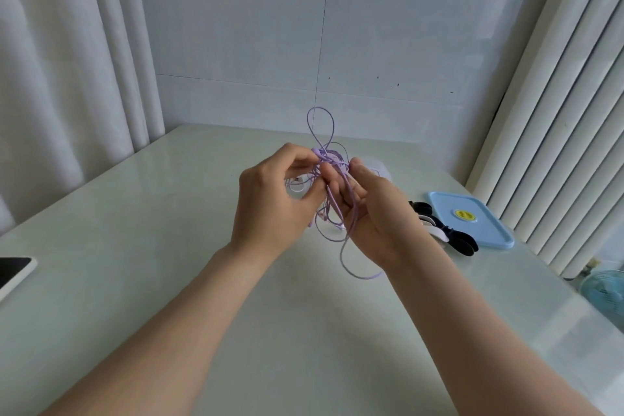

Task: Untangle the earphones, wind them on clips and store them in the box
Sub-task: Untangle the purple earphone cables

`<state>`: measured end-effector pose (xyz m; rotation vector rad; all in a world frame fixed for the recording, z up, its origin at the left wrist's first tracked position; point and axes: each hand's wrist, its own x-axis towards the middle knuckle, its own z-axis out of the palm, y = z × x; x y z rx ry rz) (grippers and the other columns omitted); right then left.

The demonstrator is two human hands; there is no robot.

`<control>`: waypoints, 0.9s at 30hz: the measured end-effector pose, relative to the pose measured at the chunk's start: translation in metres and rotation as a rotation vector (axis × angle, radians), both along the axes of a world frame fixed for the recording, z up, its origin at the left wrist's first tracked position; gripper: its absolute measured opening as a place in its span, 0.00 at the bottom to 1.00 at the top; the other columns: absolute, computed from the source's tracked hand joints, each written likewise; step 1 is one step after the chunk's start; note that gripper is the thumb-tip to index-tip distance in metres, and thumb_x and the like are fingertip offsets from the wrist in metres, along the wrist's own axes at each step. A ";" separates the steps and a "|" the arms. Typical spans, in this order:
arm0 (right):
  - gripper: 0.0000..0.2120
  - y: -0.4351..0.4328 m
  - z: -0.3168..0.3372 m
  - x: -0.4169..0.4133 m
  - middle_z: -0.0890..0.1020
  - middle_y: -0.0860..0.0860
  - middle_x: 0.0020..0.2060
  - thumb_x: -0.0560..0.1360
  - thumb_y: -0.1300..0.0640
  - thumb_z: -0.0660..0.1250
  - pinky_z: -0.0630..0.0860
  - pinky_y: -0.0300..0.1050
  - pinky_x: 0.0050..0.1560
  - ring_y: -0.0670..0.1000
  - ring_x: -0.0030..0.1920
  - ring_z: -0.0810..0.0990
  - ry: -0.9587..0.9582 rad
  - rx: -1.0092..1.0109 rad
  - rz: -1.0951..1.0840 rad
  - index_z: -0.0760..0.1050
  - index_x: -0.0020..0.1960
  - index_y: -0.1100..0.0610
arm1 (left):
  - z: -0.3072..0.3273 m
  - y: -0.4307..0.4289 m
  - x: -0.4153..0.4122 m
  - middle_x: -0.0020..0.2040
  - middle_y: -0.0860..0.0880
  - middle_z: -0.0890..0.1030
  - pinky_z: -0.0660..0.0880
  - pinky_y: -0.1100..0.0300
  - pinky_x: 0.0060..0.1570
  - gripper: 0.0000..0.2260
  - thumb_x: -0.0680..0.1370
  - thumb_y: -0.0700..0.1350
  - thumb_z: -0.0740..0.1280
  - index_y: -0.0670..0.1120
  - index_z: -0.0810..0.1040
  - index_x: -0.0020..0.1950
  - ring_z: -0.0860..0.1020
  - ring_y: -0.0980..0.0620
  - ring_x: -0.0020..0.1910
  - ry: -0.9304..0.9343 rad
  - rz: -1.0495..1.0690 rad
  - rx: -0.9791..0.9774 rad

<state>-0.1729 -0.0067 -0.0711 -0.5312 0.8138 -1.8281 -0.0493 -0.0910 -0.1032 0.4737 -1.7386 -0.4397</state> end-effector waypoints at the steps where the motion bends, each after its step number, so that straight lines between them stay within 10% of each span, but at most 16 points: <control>1: 0.13 -0.001 -0.001 0.001 0.87 0.61 0.53 0.87 0.60 0.60 0.85 0.40 0.48 0.50 0.45 0.89 -0.026 0.004 0.024 0.73 0.66 0.68 | -0.001 -0.001 0.000 0.49 0.55 0.87 0.82 0.59 0.52 0.08 0.75 0.41 0.77 0.45 0.82 0.53 0.85 0.62 0.51 -0.007 -0.006 -0.017; 5: 0.16 -0.004 -0.004 0.001 0.86 0.60 0.58 0.87 0.59 0.59 0.82 0.42 0.60 0.50 0.50 0.87 -0.046 0.024 0.088 0.72 0.69 0.69 | -0.003 -0.004 0.001 0.46 0.54 0.86 0.82 0.53 0.50 0.06 0.78 0.42 0.70 0.46 0.84 0.53 0.86 0.56 0.47 -0.036 0.012 -0.112; 13: 0.09 -0.001 -0.006 0.007 0.78 0.55 0.35 0.83 0.57 0.69 0.79 0.41 0.33 0.52 0.37 0.87 0.187 0.199 -0.105 0.76 0.52 0.64 | -0.002 -0.015 0.004 0.42 0.55 0.85 0.77 0.59 0.41 0.05 0.81 0.39 0.67 0.45 0.81 0.47 0.82 0.55 0.36 0.034 0.254 0.042; 20: 0.06 -0.002 -0.018 -0.006 0.85 0.53 0.31 0.71 0.57 0.73 0.83 0.53 0.46 0.54 0.38 0.86 1.120 0.581 -0.495 0.83 0.37 0.58 | 0.004 -0.030 0.001 0.38 0.50 0.84 0.73 0.51 0.38 0.06 0.80 0.43 0.68 0.45 0.82 0.44 0.77 0.48 0.37 0.288 -0.085 0.768; 27: 0.13 -0.007 -0.015 0.005 0.78 0.46 0.48 0.77 0.59 0.66 0.69 0.28 0.46 0.43 0.45 0.79 1.418 0.048 -0.713 0.81 0.59 0.50 | 0.004 -0.023 0.006 0.48 0.56 0.85 0.75 0.65 0.45 0.07 0.84 0.43 0.66 0.49 0.84 0.53 0.82 0.56 0.45 -0.097 -0.037 0.218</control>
